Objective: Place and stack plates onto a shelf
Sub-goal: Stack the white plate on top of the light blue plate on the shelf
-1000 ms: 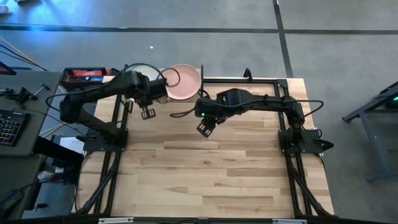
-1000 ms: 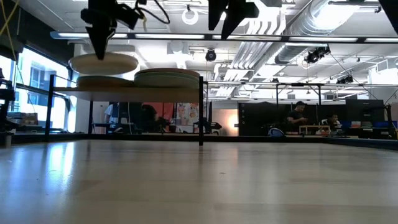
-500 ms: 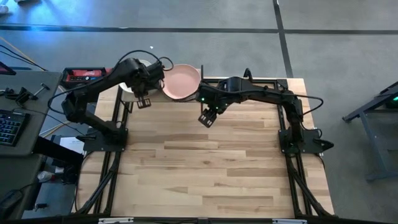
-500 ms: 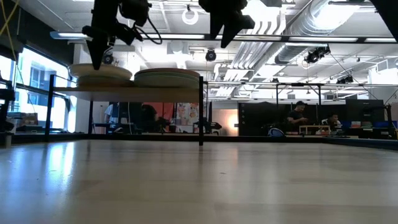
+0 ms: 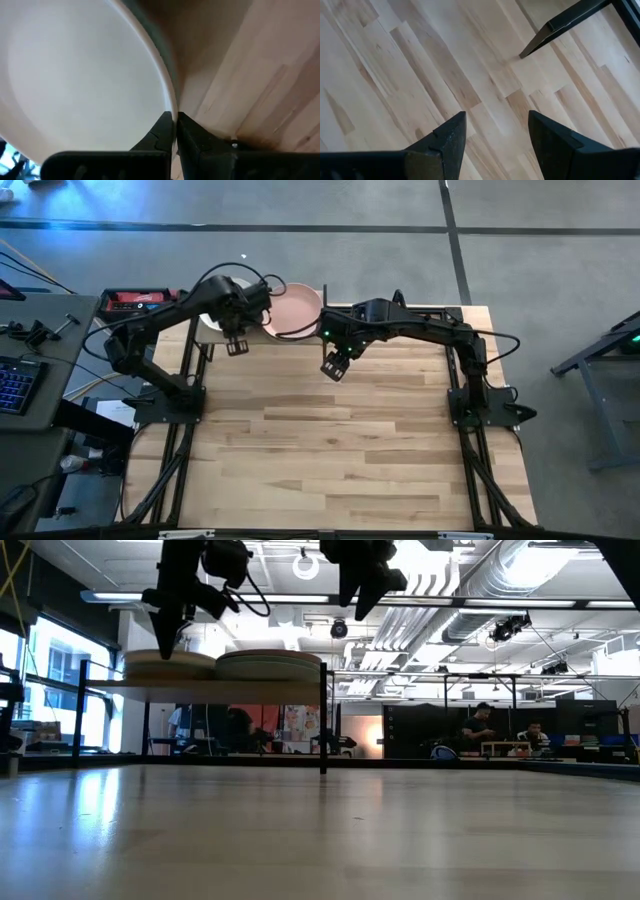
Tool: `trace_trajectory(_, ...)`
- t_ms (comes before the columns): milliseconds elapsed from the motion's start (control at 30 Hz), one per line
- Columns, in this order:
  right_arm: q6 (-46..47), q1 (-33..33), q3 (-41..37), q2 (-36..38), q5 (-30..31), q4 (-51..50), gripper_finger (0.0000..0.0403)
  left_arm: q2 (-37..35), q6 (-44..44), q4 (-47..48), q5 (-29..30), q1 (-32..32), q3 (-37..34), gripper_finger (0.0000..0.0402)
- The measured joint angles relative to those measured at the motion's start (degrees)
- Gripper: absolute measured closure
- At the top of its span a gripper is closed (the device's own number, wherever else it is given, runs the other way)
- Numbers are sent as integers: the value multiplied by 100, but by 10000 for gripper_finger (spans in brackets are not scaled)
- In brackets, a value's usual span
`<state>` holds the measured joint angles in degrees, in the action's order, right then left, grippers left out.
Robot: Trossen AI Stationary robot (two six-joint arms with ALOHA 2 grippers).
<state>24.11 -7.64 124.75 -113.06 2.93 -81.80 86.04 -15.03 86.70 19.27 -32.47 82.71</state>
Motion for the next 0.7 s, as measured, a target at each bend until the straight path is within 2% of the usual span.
trace_trajectory(367, -106, 0, 0, 0, -10, 0, 213, 0, -20, -100, -55, -15, 0, 397)
trace_trajectory(700, -106, 0, 0, 0, -14, -2, 213, 0, -115, -143, -57, -12, 0, 349)
